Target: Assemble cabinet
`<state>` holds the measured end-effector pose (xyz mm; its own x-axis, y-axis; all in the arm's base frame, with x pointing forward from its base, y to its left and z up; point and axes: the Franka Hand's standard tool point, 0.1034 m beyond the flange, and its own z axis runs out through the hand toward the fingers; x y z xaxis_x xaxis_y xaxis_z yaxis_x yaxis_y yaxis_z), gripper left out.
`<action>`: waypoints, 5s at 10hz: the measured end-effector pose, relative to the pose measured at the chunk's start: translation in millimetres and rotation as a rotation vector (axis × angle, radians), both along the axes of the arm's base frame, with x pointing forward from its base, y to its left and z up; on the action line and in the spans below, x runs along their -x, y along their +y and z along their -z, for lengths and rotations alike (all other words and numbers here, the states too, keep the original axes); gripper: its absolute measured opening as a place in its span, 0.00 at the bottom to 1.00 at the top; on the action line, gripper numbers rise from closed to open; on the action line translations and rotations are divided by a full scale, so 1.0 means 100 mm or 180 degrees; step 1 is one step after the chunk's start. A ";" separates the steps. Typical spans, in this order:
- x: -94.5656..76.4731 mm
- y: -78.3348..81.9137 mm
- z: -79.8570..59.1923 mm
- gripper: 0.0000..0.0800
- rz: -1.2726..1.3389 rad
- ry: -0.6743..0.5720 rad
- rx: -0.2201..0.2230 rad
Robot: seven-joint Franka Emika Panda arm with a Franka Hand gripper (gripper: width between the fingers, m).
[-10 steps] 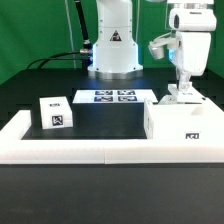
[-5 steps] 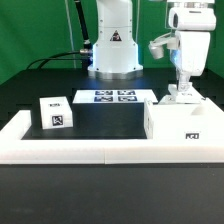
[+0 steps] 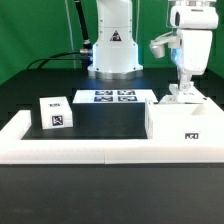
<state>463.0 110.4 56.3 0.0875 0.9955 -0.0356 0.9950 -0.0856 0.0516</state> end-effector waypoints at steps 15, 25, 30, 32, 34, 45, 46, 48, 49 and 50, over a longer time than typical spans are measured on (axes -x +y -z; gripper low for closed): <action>-0.70 -0.02 0.00 0.09 0.0017 0.0043 0.0101; -1.12 -0.03 -0.01 0.09 -0.0201 0.0029 0.0136; -1.19 -0.03 0.00 0.09 -0.0177 0.0158 0.0210; -1.20 -0.04 0.00 0.23 -0.0267 0.0194 0.0236; -1.17 -0.05 0.00 0.40 -0.0274 0.0218 0.0255; -0.05 -0.20 -0.23 1.00 0.0516 0.0106 0.0209; -0.07 -0.23 -0.24 1.00 0.0544 0.0074 0.0191; -0.03 -0.31 -0.23 1.00 0.0786 -0.0029 0.0115; 0.13 -0.31 -0.19 1.00 0.1002 -0.0020 0.0086; 0.28 -0.27 -0.12 1.00 0.1114 0.0017 0.0075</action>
Offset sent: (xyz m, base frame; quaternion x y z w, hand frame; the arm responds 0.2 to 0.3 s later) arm 0.0097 0.0171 -0.0033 -0.0027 0.0013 0.0318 0.9995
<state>434.8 83.3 68.2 0.4231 0.9041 -0.0597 0.9058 -0.4204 0.0526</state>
